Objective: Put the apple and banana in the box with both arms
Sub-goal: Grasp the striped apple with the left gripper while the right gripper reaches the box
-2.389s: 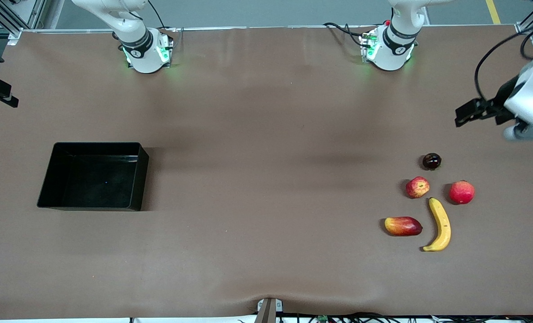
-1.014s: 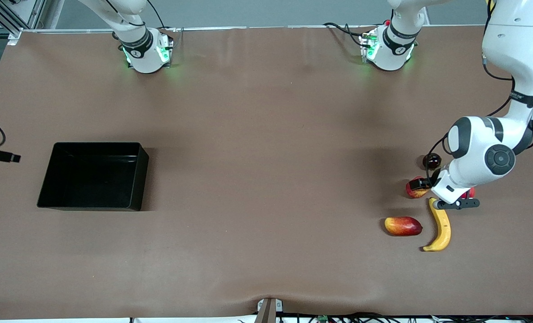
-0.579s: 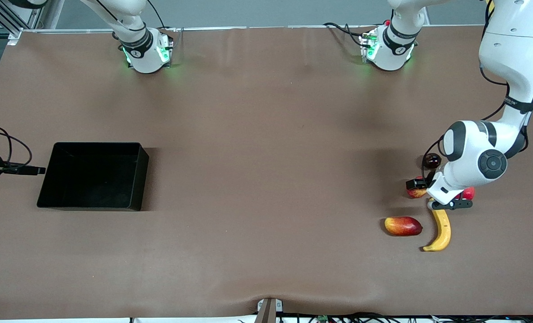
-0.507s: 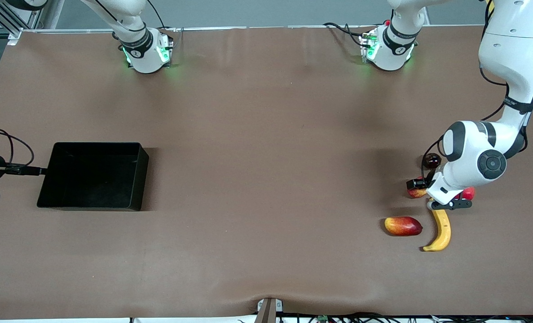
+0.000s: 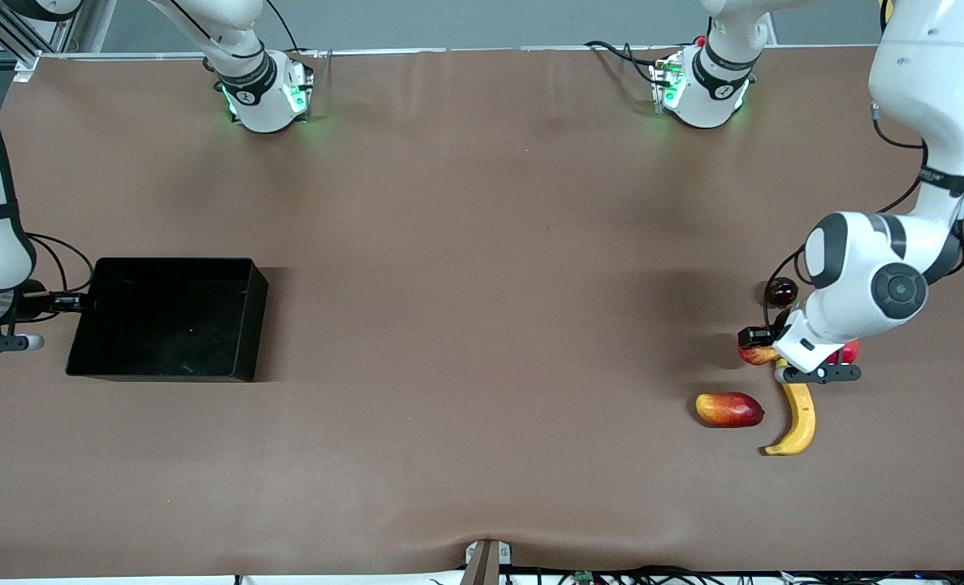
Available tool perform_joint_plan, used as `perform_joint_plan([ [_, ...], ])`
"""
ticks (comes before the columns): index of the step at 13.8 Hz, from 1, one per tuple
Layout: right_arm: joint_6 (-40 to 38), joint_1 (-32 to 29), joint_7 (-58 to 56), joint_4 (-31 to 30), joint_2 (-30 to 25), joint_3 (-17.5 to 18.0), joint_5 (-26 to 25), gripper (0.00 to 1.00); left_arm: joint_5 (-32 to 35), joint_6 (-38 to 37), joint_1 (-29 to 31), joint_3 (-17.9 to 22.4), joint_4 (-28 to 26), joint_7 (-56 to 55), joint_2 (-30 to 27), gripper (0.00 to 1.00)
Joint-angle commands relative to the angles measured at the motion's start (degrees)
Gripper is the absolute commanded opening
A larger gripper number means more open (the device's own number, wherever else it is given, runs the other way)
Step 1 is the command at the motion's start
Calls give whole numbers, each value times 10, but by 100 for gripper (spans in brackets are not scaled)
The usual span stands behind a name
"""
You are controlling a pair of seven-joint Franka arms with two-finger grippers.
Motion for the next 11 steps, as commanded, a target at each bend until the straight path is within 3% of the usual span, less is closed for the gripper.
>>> perform_joint_plan([
  [1, -22, -4, -5, -8, -20, 7, 12, 0, 10, -26, -1, -20, -9, -2, -60, 0],
  [5, -158, 7, 48, 58, -32, 12, 37, 0, 6, -99, 0, -43, 23, -9, -99, 0],
  [8, -262, 84, 62, 122, -49, 22, 11, 0, 3, -144, 0, -52, 36, -7, -129, 0],
  [11, -327, 134, 116, 140, -79, 38, 14, 0, 2, -172, 2, -61, 40, -8, -155, 0],
])
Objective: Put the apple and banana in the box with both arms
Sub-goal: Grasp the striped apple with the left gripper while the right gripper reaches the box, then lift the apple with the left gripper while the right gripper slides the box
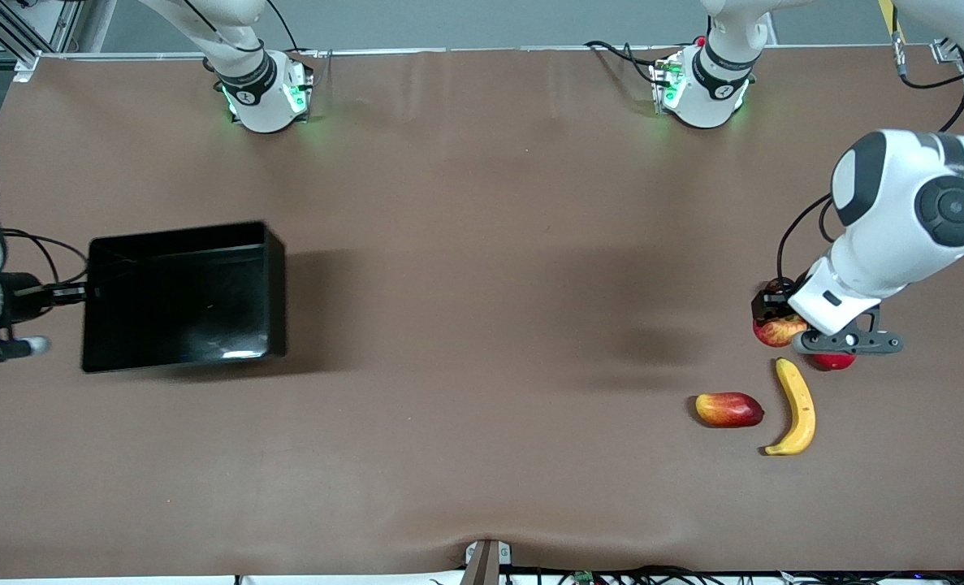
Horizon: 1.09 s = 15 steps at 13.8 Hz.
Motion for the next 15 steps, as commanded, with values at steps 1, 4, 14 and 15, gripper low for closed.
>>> perform_joint_plan([
  [1, -47, 43, 66, 7, -28, 20, -2, 0, 3, -36, 2, -8, 4, -8, -34, 0],
  [4, -54, 106, 153, -7, -39, 23, 51, 0, 2, -82, 2, -19, 56, -8, -36, 0],
  [14, 144, 343, 340, -16, 10, 23, 147, 0, -15, -119, -18, -117, 101, -200, -15, 0],
  [15, 167, 365, 360, -16, 24, 22, 148, 0, -15, -119, -30, -120, 103, -225, -7, 0],
])
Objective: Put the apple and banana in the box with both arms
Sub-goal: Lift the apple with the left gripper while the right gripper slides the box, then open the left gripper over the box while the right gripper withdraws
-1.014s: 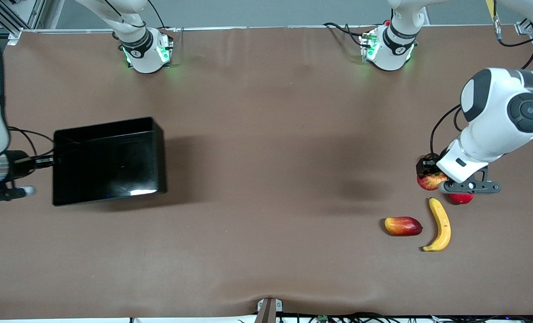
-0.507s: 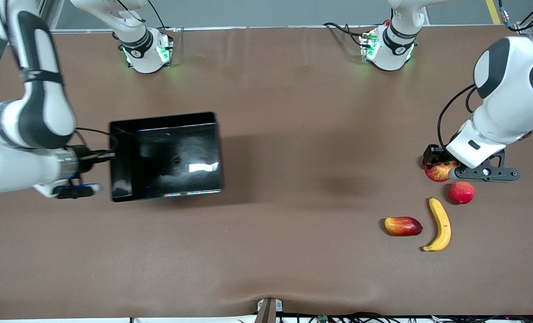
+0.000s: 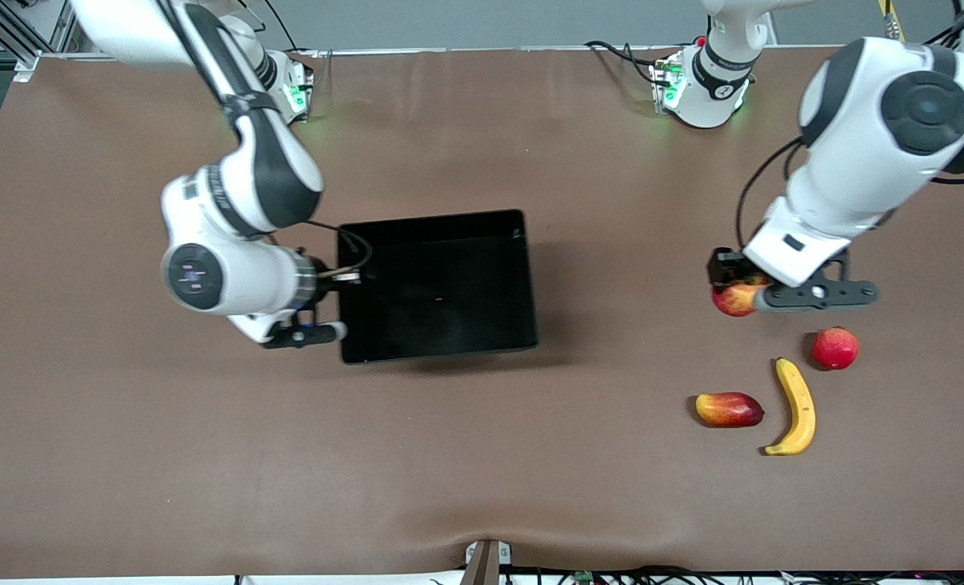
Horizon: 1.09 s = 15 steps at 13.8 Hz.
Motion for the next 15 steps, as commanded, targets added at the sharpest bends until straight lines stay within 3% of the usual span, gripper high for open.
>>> perform_joint_plan([
  [1, 56, 40, 51, 5, 31, -6, 27, 0, -7, -8, -33, -8, 15, -66, 24, 0],
  [9, 183, 104, 190, 4, 103, -8, 20, 0, 4, 91, -133, -6, 9, -205, 134, 0],
  [10, 185, 103, 198, 5, 106, -8, 21, 36, 5, 103, -136, -6, 5, -216, 150, 0],
  [11, 185, 104, 200, 5, 108, -8, 21, 99, 10, 112, -148, -5, 4, -226, 166, 0],
  [15, 164, 99, 201, 11, 82, -11, 17, 100, 83, 159, -193, -5, 12, -317, 234, 0],
])
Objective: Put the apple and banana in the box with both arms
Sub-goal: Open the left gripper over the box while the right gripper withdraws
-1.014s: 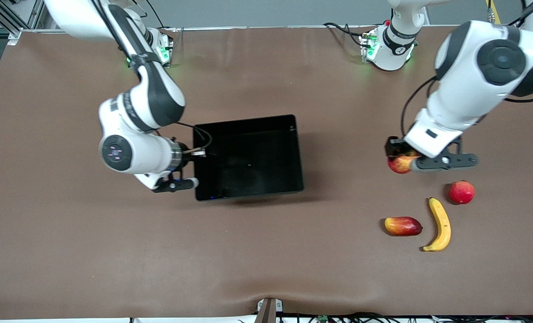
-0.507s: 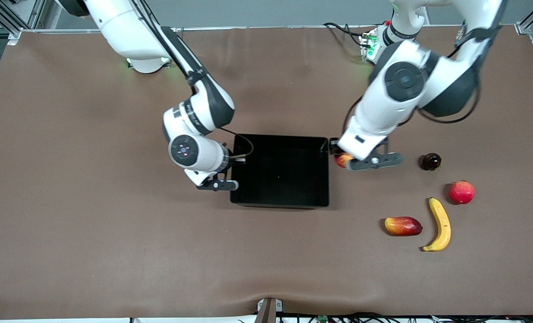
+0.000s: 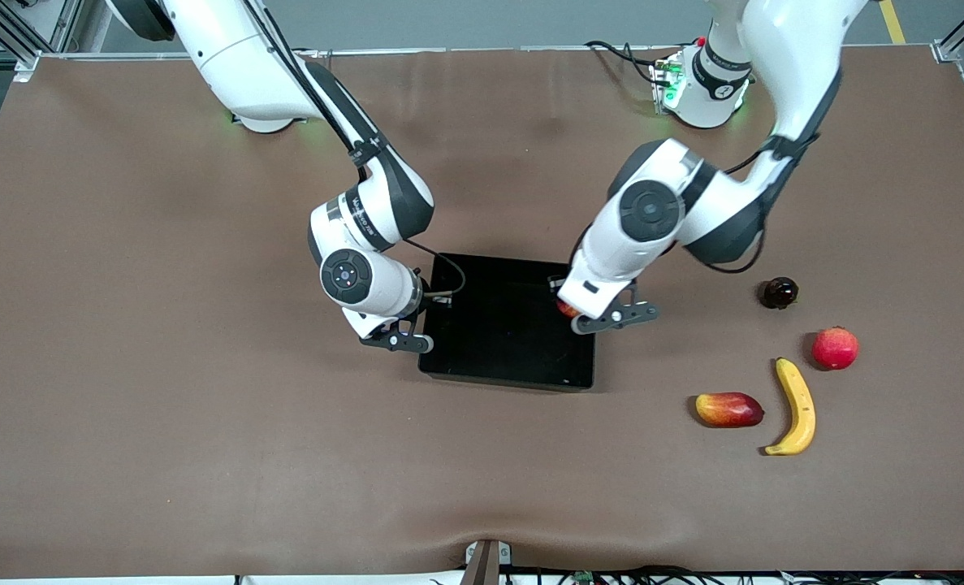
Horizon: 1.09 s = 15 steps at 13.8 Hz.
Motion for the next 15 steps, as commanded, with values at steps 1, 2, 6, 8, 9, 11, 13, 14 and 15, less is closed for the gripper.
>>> perform_joint_plan([
  [1, -43, -11, 9, 4, -48, -6, 8, 100, 52, 26, -38, 2, 15, -57, 50, 0],
  [2, -71, -23, 7, 20, -63, -13, 7, 100, 73, 32, -43, 3, 15, -68, 64, 0],
  [6, -262, -86, 1, 177, -64, -35, 4, 100, 111, 61, -64, 4, 16, -77, 115, 0],
  [8, -298, -126, 1, 191, -69, -37, 4, 100, 112, 62, -65, 5, 16, -76, 120, 41],
  [9, -313, -149, 2, 195, -72, -35, 3, 100, 114, 61, -60, 5, 16, -70, 118, 99],
  [11, -354, -176, -12, 206, -92, -37, -33, 100, 125, 55, -55, 5, 27, -70, 109, 100],
  [13, -384, -232, -114, 206, -106, -35, -58, 100, 125, 29, -40, 4, 39, -70, 77, 100],
  [14, -394, -239, -121, 199, -137, -37, -79, 100, 124, 10, -29, 3, 45, -68, 54, 100],
  [15, -396, -243, -119, 197, -155, -37, -144, 100, 121, -14, -9, 2, 58, -63, 33, 100],
])
